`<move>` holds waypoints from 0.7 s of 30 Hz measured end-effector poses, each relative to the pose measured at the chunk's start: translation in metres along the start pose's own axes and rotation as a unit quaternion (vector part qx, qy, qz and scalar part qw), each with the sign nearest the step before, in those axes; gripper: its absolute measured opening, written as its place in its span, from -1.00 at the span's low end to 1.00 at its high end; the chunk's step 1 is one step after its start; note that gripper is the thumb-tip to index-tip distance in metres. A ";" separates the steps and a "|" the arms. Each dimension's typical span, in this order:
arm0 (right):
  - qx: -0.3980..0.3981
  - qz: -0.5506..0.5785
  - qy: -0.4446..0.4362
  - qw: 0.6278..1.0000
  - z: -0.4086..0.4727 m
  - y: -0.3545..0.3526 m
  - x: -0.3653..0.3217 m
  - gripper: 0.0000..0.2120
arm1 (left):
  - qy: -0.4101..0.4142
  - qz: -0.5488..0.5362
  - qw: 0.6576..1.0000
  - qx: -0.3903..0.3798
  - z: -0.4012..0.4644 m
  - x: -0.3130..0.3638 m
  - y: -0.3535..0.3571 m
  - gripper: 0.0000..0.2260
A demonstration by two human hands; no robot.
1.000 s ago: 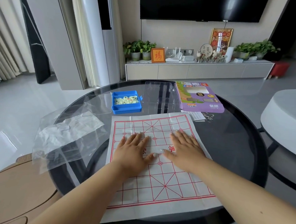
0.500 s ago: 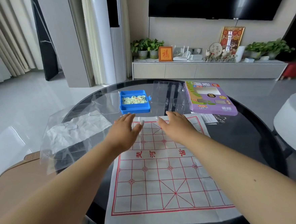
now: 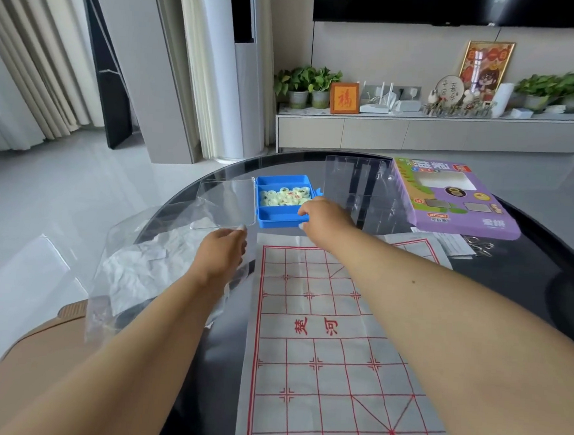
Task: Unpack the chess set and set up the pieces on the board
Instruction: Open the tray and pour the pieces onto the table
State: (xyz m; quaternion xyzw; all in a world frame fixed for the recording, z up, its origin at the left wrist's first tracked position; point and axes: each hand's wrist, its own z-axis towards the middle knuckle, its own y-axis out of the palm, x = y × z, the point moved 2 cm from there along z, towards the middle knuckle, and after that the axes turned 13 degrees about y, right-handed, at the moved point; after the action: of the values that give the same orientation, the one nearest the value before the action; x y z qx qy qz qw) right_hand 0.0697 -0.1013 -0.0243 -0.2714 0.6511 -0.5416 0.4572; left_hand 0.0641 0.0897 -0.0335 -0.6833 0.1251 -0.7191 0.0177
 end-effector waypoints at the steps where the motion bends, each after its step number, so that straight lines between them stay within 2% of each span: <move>1: 0.002 -0.012 0.010 1.000 0.006 0.005 -0.003 -0.76 | 0.000 -0.003 1.000 0.003 0.002 -0.004 -0.002 -0.77; 4: 0.010 0.015 0.055 0.998 0.018 0.015 -0.009 -0.80 | 0.034 0.030 0.999 -0.001 0.006 -0.017 -0.008 -0.78; 8: 0.009 -0.017 0.040 0.999 0.021 0.018 -0.012 -0.80 | 0.070 0.042 0.996 -0.024 0.011 -0.017 -0.017 -0.81; 10: 0.018 -0.033 0.035 0.999 0.020 0.019 -0.012 -0.80 | 0.117 0.117 0.986 -0.032 0.010 -0.012 -0.023 -0.79; 11: 0.024 -0.031 0.043 0.998 0.020 0.018 -0.011 -0.80 | 0.154 0.196 0.968 -0.016 0.008 -0.008 -0.028 -0.79; 13: 0.039 -0.038 0.042 0.998 0.019 0.018 -0.010 -0.82 | 0.201 0.399 0.894 0.026 0.000 -0.003 -0.039 -0.74; 15: 0.055 -0.044 0.022 0.997 0.020 0.020 -0.009 -0.86 | 0.151 0.546 0.824 -0.007 -0.007 -0.009 -0.046 -0.58; 18: 0.084 -0.045 0.011 0.995 0.016 0.016 -0.013 -0.88 | 0.073 0.587 0.798 -0.118 -0.011 -0.033 -0.048 -0.32; 21: 0.113 -0.054 -0.016 0.992 0.012 0.010 -0.021 -0.87 | 0.101 0.585 0.794 -0.131 0.001 -0.044 -0.048 -0.31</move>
State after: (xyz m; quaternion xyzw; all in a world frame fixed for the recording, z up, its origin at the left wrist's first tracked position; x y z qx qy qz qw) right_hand 0.0908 -0.0862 -0.0274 -0.2616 0.5625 -0.6312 0.4655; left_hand 0.0751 0.1449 -0.0667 -0.3990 0.5950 -0.6133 0.3326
